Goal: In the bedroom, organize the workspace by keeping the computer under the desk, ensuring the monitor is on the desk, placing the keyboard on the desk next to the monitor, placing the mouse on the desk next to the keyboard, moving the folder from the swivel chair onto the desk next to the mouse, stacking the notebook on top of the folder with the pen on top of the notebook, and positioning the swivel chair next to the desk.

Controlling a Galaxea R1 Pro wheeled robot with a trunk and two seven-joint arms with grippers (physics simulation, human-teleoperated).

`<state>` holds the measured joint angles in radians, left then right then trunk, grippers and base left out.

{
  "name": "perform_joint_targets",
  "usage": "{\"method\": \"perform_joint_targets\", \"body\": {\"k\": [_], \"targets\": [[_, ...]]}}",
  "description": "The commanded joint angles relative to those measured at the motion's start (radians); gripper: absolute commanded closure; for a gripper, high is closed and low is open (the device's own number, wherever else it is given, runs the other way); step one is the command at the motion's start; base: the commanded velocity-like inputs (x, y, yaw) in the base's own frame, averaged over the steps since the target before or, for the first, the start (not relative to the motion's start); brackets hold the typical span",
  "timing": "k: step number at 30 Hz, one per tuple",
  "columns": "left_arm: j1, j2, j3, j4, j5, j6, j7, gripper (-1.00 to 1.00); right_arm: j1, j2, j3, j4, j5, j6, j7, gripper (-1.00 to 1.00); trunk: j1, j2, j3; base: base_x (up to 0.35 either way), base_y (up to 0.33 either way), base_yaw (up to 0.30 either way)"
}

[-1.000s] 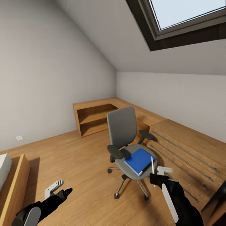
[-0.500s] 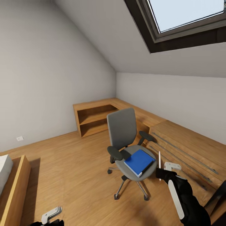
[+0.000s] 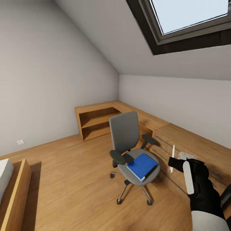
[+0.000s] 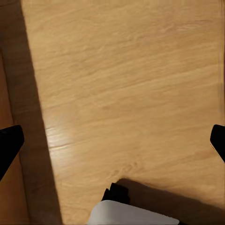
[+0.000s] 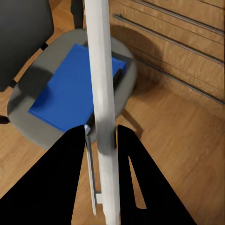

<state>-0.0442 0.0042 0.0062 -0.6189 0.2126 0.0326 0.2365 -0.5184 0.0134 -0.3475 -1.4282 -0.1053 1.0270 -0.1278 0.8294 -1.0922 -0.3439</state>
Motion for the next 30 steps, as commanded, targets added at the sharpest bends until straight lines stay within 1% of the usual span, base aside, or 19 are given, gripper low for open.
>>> {"method": "perform_joint_targets", "body": {"k": [1,3,7,8,9,10,11,12,13,16,18,22,27,30], "targets": [[0.000,0.000,-0.007,0.007,0.007,-0.006,0.004,-1.00,-0.001,0.001,-0.004,-0.002,-0.012,0.004,-0.009,1.00,0.000,-0.001,-0.001,0.000,0.000,0.000],[0.000,-0.001,-0.020,0.037,0.007,-0.027,0.005,-1.00,-0.002,-0.001,-0.009,-0.003,-0.010,0.006,-0.011,1.00,0.000,-0.001,-0.001,0.000,-0.020,0.000],[0.000,-0.001,-0.025,0.059,0.007,-0.041,0.006,-1.00,-0.003,-0.004,-0.030,-0.007,-0.010,0.007,-0.012,1.00,0.000,-0.001,-0.001,0.000,-0.212,-0.105],[0.000,-0.001,-0.026,0.063,0.007,-0.041,0.006,-1.00,-0.003,-0.004,-0.040,-0.008,-0.010,0.007,-0.012,1.00,0.000,-0.001,-0.001,0.000,-0.285,-0.216],[0.000,-0.005,-0.027,0.090,0.006,-0.043,0.006,-1.00,-0.003,-0.004,-0.058,-0.007,-0.009,0.007,-0.012,1.00,0.000,-0.001,-0.001,0.000,-0.303,-0.251],[0.000,-0.006,-0.027,0.100,0.006,-0.044,0.006,-1.00,-0.003,-0.004,-0.070,-0.006,-0.009,0.007,-0.011,1.00,0.000,-0.001,-0.001,0.000,-0.307,-0.257],[0.000,-0.006,-0.027,0.102,0.006,-0.044,0.006,-1.00,-0.003,-0.005,-0.073,-0.006,-0.009,0.007,-0.011,1.00,0.000,-0.001,-0.001,0.000,-0.307,-0.258],[0.000,-0.007,-0.027,0.112,0.006,-0.075,0.007,-1.00,-0.003,-0.006,-0.086,-0.005,-0.009,0.007,-0.011,1.00,0.000,-0.001,-0.001,0.000,-0.309,-0.262],[0.000,-0.007,-0.027,0.117,0.007,-0.100,0.008,-1.00,-0.003,-0.007,-0.089,-0.005,-0.009,0.007,-0.011,1.00,0.000,-0.001,-0.001,0.000,-0.309,-0.263],[0.000,-0.009,-0.029,0.125,0.006,-0.110,0.007,-1.00,-0.003,-0.007,-0.090,-0.005,-0.008,0.007,-0.012,1.00,0.000,-0.001,-0.001,0.000,-0.309,-0.263],[0.000,-0.010,-0.037,0.129,0.006,-0.113,0.007,-1.00,-0.003,-0.008,-0.091,-0.004,-0.007,0.007,-0.012,1.00,0.000,-0.001,-0.001,0.000,-0.310,-0.263],[0.000,-0.012,-0.075,0.134,0.007,-0.117,0.009,-1.00,-0.003,-0.019,-0.091,-0.003,-0.008,0.007,-0.013,1.00,0.000,-0.001,-0.001,0.000,-0.314,-0.263],[0.000,-0.013,-0.079,0.134,0.007,-0.118,0.010,-1.00,-0.003,-0.021,-0.091,-0.003,-0.007,0.007,-0.013,1.00,0.000,-0.001,-0.001,0.000,-0.316,-0.262],[0.000,-0.013,-0.080,0.134,0.006,-0.120,0.009,-1.00,-0.003,-0.023,-0.091,0.007,-0.007,0.006,-0.013,1.00,0.000,-0.001,-0.001,0.004,-0.316,-0.164]]}}
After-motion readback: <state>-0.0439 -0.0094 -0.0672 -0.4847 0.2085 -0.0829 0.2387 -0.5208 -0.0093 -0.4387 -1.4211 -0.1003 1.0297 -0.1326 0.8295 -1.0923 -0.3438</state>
